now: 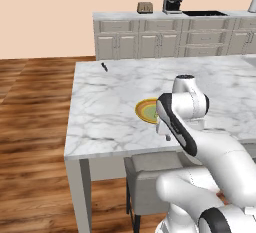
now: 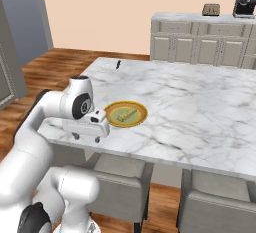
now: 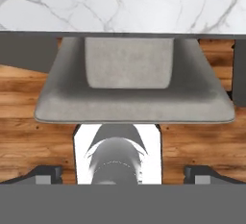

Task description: Retrieve the butter from the fridge and place it on a plate on the dining table. Then retrieve the butter knife by the fridge and place it near the plate.

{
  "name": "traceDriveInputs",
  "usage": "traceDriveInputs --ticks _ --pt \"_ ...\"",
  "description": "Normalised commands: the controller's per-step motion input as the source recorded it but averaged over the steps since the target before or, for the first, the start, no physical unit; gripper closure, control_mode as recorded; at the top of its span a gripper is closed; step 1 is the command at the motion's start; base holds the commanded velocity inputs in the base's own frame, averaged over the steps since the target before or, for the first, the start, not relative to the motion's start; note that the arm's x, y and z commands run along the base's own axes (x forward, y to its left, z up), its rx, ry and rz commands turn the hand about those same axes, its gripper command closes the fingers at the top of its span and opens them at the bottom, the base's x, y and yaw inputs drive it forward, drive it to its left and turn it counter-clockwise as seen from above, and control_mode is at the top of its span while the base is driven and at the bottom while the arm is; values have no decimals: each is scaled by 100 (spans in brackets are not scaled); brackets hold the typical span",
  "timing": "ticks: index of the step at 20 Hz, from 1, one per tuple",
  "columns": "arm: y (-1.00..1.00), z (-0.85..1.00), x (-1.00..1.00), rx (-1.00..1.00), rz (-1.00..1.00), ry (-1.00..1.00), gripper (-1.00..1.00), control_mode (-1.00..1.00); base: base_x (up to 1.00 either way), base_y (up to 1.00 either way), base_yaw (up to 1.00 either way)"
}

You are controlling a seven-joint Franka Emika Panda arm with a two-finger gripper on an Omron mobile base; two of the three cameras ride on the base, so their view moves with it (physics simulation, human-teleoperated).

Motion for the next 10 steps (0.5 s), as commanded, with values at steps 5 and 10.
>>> traceDriveInputs --ticks 5,10 --pt "16 0 -28 0 3 0 -100 -100 0 0 0" --pt "0 0 0 0 0 0 -100 -100 0 0 0"
